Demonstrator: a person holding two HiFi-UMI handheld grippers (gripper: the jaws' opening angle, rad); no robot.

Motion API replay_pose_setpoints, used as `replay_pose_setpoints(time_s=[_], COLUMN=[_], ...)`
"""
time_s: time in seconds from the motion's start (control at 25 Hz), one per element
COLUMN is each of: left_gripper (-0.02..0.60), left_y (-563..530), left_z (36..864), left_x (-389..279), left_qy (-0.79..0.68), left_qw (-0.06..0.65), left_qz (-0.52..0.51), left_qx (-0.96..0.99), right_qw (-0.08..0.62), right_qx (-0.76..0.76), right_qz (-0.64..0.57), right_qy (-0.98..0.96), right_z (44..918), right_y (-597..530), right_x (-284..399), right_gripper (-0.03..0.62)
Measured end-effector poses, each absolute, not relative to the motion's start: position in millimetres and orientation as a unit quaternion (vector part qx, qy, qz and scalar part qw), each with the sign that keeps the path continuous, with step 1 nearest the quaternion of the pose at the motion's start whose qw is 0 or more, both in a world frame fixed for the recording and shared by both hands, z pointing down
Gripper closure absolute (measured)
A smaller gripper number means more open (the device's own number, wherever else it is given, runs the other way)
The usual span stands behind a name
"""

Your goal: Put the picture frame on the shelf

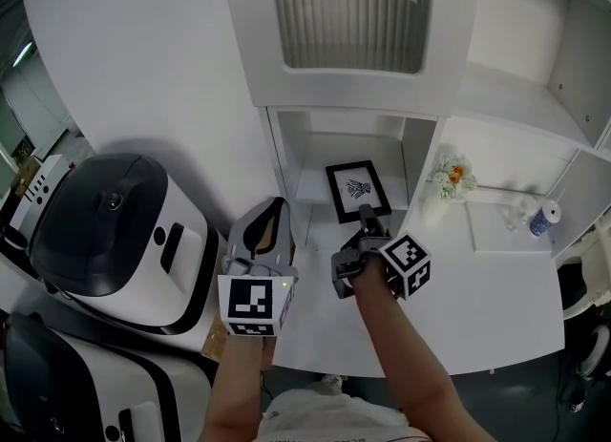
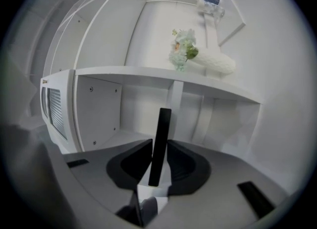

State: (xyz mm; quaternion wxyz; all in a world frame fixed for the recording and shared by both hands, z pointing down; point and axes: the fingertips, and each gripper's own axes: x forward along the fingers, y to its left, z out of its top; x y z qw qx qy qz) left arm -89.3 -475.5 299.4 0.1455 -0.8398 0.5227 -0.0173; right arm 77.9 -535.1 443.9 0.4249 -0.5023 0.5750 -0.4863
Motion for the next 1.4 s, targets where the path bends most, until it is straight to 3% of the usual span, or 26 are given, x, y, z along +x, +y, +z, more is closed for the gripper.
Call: replay_pose_setpoints(time_s=[0.12,0.4,1.4], left_gripper=[0.572,0.572,0.572], left_y=[-477,-482,-507], left_z=[300,304,304], left_x=[-88,-82,-86], left_qy=[0.522,0.516,0.489], left_qw=[0.145,0.145,0.154], left_qz=[-0.017,-0.018,-0.022], left_qx=[-0.84,-0.844,-0.858], right_qw=[0.418,0.417,0.409], right_qx=[-0.502,-0.485,-0.5], right_qz=[-0.493,-0.515,-0.524], right_qy=[0.574,0.57,0.554], right_z=[446,461,466], right_y=[-540,-553,-604], right_x=[78,74,67], right_gripper=[0.506,0.38,0.341])
